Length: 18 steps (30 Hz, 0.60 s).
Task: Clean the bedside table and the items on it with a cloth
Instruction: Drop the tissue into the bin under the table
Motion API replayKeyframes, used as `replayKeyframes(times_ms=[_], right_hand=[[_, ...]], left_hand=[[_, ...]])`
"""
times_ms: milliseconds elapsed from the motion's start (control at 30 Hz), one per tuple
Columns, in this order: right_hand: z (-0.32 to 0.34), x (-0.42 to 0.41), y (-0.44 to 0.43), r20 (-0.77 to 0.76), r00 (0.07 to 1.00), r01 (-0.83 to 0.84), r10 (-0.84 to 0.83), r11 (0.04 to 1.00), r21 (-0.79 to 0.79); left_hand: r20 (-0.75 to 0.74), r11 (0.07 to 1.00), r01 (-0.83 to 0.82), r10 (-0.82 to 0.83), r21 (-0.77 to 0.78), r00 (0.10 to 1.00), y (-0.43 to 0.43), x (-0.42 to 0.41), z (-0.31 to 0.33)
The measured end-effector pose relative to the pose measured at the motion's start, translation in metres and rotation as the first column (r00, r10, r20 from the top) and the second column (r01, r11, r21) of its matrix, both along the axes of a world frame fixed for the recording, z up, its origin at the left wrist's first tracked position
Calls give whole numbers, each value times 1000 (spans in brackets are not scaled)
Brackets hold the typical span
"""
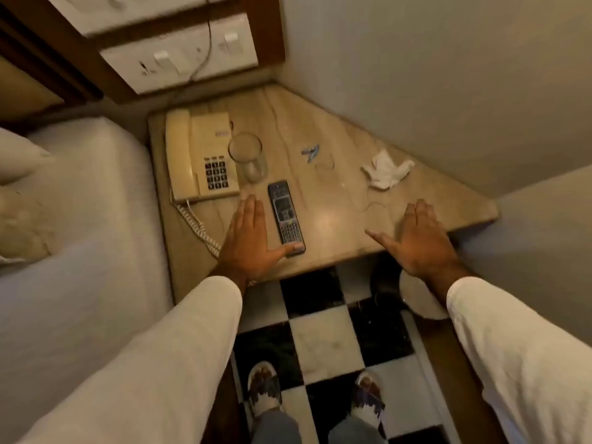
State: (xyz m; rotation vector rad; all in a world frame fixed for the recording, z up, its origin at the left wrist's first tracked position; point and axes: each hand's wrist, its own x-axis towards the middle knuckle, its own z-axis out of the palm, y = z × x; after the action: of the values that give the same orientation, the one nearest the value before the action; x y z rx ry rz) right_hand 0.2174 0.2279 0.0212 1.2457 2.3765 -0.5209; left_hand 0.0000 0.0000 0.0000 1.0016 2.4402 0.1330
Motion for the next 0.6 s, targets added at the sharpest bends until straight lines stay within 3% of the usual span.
replayKeyframes(times_ms=[100, 233, 400, 533, 600], right_hand=[[-46, 4, -12, 26, 999, 28, -27, 999, -46], [-76, 17, -33, -77, 996, 42, -40, 999, 29], [-74, 4, -20, -181, 980, 109, -87, 987, 117], [-66, -26, 20, -390, 904, 261, -175, 948, 179], [-67, -47, 42, -403, 902, 245, -156, 953, 180]], left_hand=[[-31, 998, -19, 17, -58, 999, -3, 3, -43], [-147, 993, 26, -43, -115, 988, -12, 15, -75], [-241, 996, 54, -70, -70, 968, -15, 14, -89], [-271, 996, 68, -81, -57, 959, -16, 15, -93], [-279, 995, 73, -89, -65, 956, -16, 15, -95]])
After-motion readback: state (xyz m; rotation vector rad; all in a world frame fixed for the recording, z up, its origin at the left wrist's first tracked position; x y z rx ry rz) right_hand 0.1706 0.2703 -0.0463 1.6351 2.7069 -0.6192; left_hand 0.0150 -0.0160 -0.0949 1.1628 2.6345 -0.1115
